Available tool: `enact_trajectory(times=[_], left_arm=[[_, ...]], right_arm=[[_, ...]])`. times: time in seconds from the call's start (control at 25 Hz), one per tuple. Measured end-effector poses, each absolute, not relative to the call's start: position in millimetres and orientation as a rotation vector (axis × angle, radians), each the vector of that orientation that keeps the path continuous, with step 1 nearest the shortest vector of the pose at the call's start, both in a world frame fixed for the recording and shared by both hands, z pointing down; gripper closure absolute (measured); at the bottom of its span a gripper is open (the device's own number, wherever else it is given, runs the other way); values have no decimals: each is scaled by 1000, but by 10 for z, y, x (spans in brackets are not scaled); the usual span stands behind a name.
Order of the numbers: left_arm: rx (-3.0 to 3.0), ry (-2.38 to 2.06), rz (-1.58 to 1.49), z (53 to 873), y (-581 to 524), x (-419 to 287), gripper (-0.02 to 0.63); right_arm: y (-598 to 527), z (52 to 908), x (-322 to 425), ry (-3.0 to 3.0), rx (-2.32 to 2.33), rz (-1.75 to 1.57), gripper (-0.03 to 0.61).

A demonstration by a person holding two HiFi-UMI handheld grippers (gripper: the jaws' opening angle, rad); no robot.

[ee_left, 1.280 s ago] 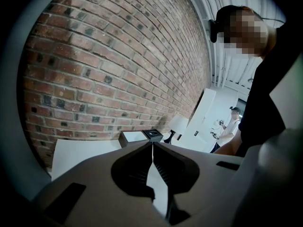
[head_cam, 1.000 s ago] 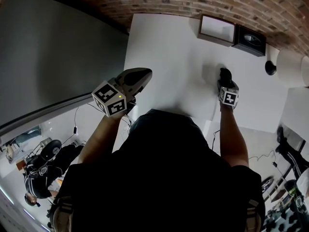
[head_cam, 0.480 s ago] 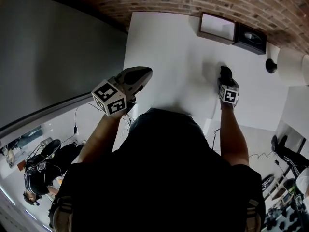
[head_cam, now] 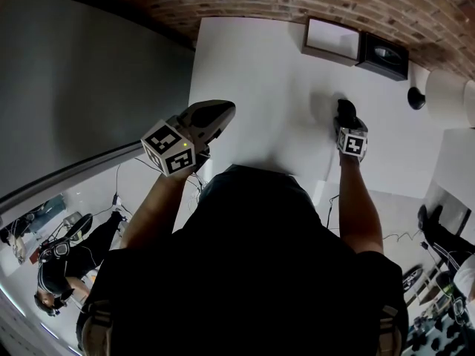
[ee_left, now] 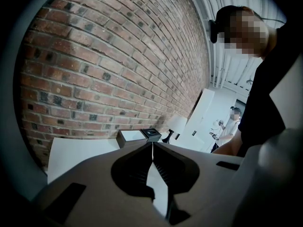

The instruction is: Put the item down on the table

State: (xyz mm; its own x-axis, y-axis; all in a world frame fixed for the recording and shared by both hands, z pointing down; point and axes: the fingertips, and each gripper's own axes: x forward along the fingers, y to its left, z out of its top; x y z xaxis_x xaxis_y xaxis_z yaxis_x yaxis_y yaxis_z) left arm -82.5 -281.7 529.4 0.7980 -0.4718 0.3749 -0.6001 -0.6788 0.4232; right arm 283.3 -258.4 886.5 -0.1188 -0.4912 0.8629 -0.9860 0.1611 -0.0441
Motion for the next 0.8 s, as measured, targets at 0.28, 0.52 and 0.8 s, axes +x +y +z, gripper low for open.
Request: enact_trajectory(times=[0.28, 0.52, 0.8], left_arm=[[2452, -795, 317, 5256, -2780, -776, 591], [2467, -781, 309, 5199, -2712, -674, 591], [2489, -772, 298, 5100, -2626, -559, 591]], right_arm=[[-2639, 8761, 2835, -1757, 1424, 852, 201], [-2648, 8610, 2843, -1792, 1438, 852, 192], [-2636, 8342, 2877, -1849, 1457, 848, 192]])
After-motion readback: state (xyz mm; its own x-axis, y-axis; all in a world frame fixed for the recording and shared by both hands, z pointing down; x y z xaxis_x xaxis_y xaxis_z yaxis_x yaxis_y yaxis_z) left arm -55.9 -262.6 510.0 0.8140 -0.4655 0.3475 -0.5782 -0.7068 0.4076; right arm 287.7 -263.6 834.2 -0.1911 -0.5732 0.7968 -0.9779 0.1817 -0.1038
